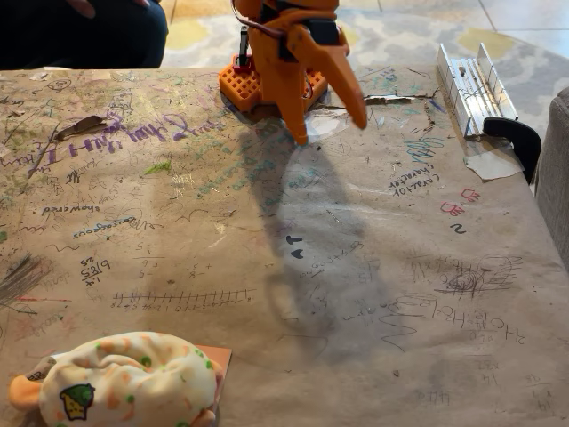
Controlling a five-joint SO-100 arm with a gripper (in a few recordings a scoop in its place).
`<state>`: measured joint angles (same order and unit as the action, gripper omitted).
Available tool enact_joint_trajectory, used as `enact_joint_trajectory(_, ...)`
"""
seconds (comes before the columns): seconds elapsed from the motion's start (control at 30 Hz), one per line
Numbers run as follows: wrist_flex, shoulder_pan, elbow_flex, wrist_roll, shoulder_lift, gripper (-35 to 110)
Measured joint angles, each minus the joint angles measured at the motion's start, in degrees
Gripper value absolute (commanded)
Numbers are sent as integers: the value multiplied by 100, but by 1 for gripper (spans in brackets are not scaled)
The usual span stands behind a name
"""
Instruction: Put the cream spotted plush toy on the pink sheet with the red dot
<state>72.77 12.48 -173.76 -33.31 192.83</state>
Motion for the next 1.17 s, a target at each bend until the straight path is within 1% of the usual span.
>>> enact_joint_trajectory(0.27,79,-475,-97,-967,0,24)
enact_joint_trajectory(0.37,185,-475,-246,-1775,0,21)
enact_joint_trajectory(0.47,193,-554,-396,-2610,0,23)
enact_joint_trajectory(0.7,193,-589,-396,-3551,0,21)
enact_joint_trajectory(1.17,193,-729,-396,-3647,0,21)
